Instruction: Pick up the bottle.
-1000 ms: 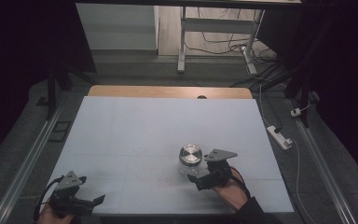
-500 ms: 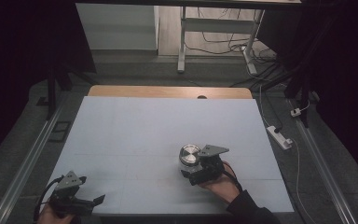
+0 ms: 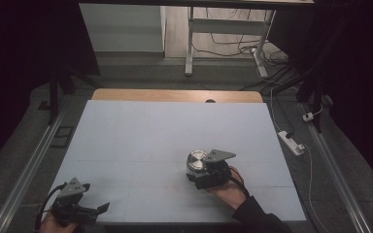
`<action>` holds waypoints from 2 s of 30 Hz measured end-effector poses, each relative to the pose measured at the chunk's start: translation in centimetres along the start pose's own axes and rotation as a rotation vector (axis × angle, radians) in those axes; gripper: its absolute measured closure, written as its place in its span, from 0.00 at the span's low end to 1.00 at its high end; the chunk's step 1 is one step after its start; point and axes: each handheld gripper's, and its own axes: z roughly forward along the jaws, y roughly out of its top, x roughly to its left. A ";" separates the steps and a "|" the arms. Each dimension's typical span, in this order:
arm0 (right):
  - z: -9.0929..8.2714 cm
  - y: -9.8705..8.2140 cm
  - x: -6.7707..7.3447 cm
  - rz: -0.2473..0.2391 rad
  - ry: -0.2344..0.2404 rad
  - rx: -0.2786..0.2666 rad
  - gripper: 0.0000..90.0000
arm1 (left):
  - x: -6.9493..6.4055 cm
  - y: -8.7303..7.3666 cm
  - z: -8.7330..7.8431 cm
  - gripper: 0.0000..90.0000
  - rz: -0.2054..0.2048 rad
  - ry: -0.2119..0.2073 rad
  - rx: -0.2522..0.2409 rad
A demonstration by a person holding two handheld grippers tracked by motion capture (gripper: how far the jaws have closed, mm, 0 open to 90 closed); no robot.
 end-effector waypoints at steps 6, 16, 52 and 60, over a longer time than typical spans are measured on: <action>-0.1 0.1 0.4 -0.022 -0.030 -0.002 0.16 | 0.0 0.0 0.0 0.01 0.003 -0.001 0.000; -0.2 0.1 0.4 -0.030 -0.032 0.002 0.16 | 0.0 0.0 0.0 0.01 0.003 -0.002 0.000; 0.6 3.8 2.1 -0.074 0.075 -0.046 0.16 | 0.1 0.1 0.1 0.01 -0.003 -0.011 0.010; 1.2 4.3 2.8 -0.094 0.082 -0.039 0.16 | 0.1 0.1 0.2 0.01 -0.007 -0.013 0.014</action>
